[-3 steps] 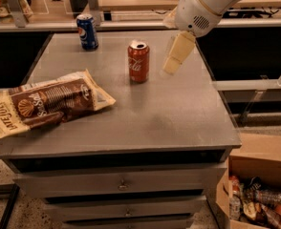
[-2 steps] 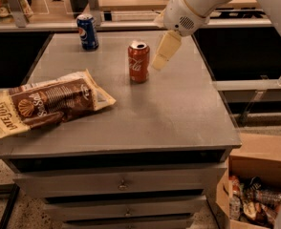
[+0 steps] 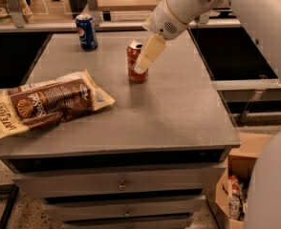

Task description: Pick coke can

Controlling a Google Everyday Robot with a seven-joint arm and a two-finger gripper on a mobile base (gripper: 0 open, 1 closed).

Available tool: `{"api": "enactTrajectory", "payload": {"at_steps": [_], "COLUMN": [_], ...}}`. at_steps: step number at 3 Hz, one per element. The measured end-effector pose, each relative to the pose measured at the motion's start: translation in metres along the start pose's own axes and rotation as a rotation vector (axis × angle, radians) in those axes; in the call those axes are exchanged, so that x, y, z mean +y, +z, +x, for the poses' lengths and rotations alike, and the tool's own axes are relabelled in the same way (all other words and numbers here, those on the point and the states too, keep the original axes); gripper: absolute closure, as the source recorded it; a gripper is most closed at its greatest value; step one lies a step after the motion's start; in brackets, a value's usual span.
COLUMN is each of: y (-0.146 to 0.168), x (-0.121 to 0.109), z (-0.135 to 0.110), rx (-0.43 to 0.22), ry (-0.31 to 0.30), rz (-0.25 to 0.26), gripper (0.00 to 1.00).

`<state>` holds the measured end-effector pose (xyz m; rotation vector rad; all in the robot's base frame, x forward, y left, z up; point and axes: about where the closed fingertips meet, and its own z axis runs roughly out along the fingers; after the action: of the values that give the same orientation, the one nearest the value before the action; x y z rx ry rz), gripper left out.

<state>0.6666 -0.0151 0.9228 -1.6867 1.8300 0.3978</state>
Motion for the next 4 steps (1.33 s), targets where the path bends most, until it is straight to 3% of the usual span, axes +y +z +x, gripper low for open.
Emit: {"api": "enactTrajectory", "payload": {"at_steps": [1,2,4], "y": [0.02,0.034,0.036], "x": [-0.006,-0.008,-0.007], "z": [-0.004,-0.005,-0.005], "rx": [-0.01,-0.01,-0.008], "ry": [0.004,0.005,-0.013], "rz": [-0.017,-0.033,-0.049], "gripper": [0.0,0.16,0.64]}}
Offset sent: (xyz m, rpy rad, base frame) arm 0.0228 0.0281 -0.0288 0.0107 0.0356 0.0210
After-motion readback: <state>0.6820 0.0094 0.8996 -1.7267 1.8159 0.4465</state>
